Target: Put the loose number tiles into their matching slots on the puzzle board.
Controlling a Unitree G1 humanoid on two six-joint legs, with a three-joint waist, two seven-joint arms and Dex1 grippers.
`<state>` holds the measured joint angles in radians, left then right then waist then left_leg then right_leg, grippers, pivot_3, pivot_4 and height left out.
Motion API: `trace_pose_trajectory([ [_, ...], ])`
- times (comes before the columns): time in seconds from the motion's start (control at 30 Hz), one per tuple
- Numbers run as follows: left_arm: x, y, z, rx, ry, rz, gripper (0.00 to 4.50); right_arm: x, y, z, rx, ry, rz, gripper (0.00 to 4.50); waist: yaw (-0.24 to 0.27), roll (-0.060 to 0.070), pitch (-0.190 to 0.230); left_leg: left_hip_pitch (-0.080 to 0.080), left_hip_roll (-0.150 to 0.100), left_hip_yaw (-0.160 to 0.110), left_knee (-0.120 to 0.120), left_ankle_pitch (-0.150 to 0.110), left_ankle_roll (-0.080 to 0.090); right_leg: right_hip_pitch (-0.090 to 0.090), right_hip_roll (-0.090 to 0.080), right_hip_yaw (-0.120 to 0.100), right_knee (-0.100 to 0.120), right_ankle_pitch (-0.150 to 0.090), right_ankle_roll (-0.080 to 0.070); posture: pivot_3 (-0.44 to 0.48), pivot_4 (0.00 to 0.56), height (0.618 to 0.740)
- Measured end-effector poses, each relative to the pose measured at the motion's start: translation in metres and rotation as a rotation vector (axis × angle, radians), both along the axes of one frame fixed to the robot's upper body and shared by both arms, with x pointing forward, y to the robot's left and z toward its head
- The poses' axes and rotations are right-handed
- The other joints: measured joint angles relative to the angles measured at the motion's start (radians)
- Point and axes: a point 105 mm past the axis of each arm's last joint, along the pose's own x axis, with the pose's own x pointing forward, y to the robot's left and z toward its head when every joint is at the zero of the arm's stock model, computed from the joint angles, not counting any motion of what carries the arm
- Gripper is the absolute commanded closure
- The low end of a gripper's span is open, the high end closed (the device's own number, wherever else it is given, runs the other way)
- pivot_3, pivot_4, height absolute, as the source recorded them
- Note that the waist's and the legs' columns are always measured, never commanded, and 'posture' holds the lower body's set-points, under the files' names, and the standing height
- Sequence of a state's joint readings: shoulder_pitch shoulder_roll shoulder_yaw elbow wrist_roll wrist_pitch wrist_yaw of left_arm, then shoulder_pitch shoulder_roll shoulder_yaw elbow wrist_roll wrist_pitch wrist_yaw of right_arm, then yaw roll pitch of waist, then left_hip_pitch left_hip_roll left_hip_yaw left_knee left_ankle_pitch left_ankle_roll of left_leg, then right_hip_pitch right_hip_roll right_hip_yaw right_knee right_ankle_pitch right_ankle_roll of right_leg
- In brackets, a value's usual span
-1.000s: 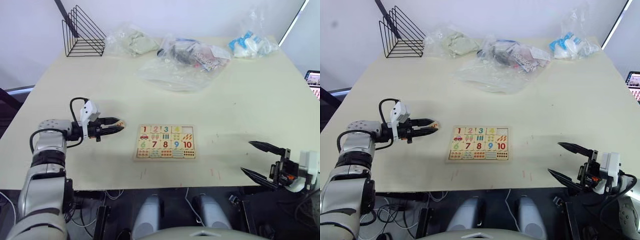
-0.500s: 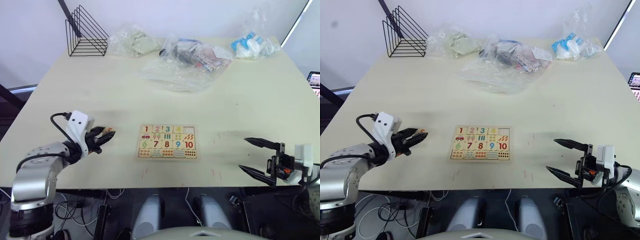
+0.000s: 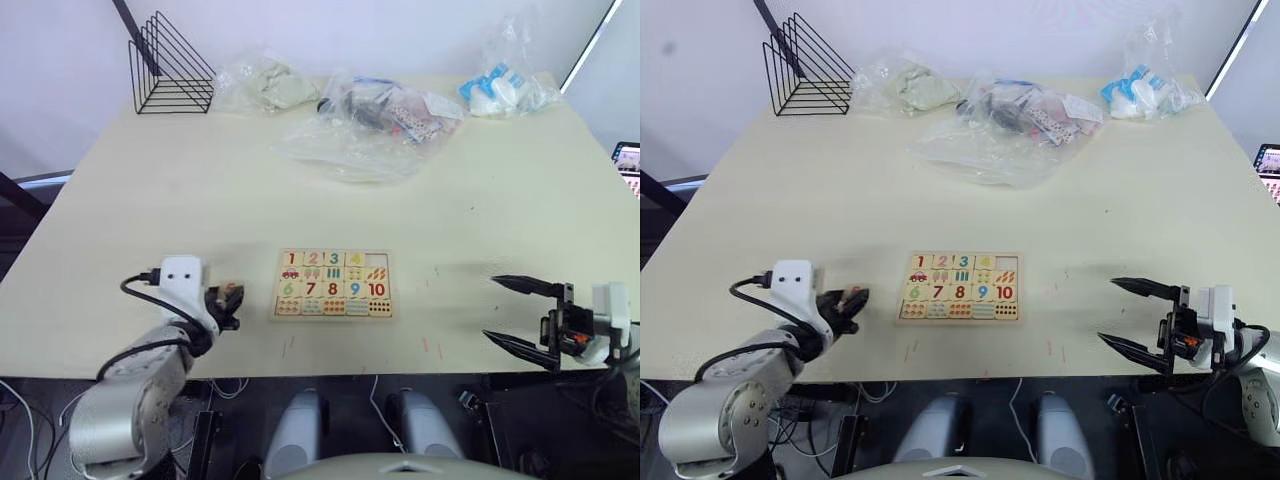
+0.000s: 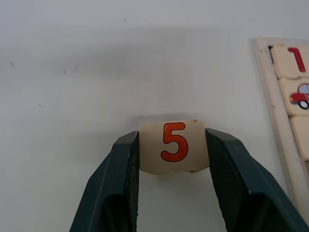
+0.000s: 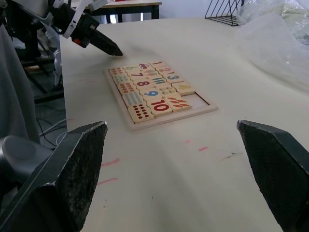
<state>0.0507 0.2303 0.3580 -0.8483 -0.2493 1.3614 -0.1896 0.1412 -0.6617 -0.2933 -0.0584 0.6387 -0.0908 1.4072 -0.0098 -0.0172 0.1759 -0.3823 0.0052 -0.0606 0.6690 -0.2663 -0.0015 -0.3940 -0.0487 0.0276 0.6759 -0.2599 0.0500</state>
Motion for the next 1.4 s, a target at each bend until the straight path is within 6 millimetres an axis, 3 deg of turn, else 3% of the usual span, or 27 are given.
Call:
trace_pose_trajectory([
  [0.27,0.0,-0.003,-0.002,0.004,-0.012,0.048,2.96,-0.003,-0.001,-0.002,0.007,0.015,0.003,0.0,-0.001,0.0,0.0,0.001,0.0,0.001,0.0,0.0,0.0,0.0,0.0,0.0,0.0,0.0,0.0,0.0,0.15,0.74],
  [0.33,-0.001,-0.004,-0.003,0.003,-0.013,0.047,1.82,-0.005,-0.001,-0.002,-0.002,0.016,0.013,0.0,-0.001,0.001,0.0,0.001,0.0,0.001,0.0,0.0,0.0,0.0,0.0,0.001,0.0,0.0,0.0,0.0,0.15,0.74],
  [0.4,-0.001,-0.008,-0.004,-0.004,-0.019,0.038,1.23,-0.005,-0.002,-0.002,-0.016,0.016,0.025,0.0,0.0,0.001,0.0,0.001,0.0,0.001,0.0,0.0,0.0,0.001,0.0,0.001,-0.001,0.0,0.0,0.0,0.15,0.74],
  [0.47,-0.001,-0.011,-0.004,-0.01,-0.027,0.034,0.18,-0.006,-0.002,-0.002,-0.017,0.016,0.027,0.0,-0.001,0.001,-0.001,0.001,0.0,0.001,0.0,0.0,0.0,0.001,0.0,0.0,-0.001,0.0,0.0,0.0,0.15,0.74],
  [0.5,-0.001,-0.011,-0.003,-0.012,-0.031,0.035,0.08,-0.005,-0.003,-0.002,-0.017,0.018,0.026,0.0,-0.001,0.001,-0.001,0.001,0.0,0.001,0.0,0.0,0.0,0.001,0.0,0.0,-0.001,0.0,0.0,0.0,0.15,0.74],
  [0.7,-0.003,-0.008,-0.001,-0.009,-0.039,0.031,0.08,-0.005,-0.004,-0.004,-0.017,0.025,0.02,0.0,-0.001,0.0,0.0,0.0,0.0,0.001,0.0,0.0,0.0,0.0,0.0,0.0,-0.001,0.0,0.0,0.0,0.15,0.74],
  [1.0,0.004,-0.002,0.036,-0.002,-0.24,-0.1,0.08,-0.004,-0.003,-0.004,-0.003,0.007,0.005,0.0,0.0,0.0,0.0,0.0,0.0,0.001,0.0,0.0,0.0,0.001,0.0,0.0,-0.003,0.0,0.0,0.0,0.15,0.74],
  [1.2,0.003,-0.002,0.046,-0.003,-0.279,-0.315,0.08,-0.003,-0.003,-0.005,0.004,0.006,-0.017,0.0,-0.001,0.001,0.0,0.0,0.001,0.001,-0.001,0.0,0.0,0.0,0.0,0.0,-0.003,0.0,-0.001,0.0,0.15,0.74],
  [1.4,0.015,0.019,0.046,-0.01,-0.237,-0.609,0.08,-0.003,-0.001,-0.006,0.016,-0.003,-0.032,0.0,0.0,0.001,0.0,-0.001,0.001,0.004,-0.001,0.0,0.0,0.0,0.001,-0.002,-0.005,0.0,-0.001,0.0,0.15,0.74],
])
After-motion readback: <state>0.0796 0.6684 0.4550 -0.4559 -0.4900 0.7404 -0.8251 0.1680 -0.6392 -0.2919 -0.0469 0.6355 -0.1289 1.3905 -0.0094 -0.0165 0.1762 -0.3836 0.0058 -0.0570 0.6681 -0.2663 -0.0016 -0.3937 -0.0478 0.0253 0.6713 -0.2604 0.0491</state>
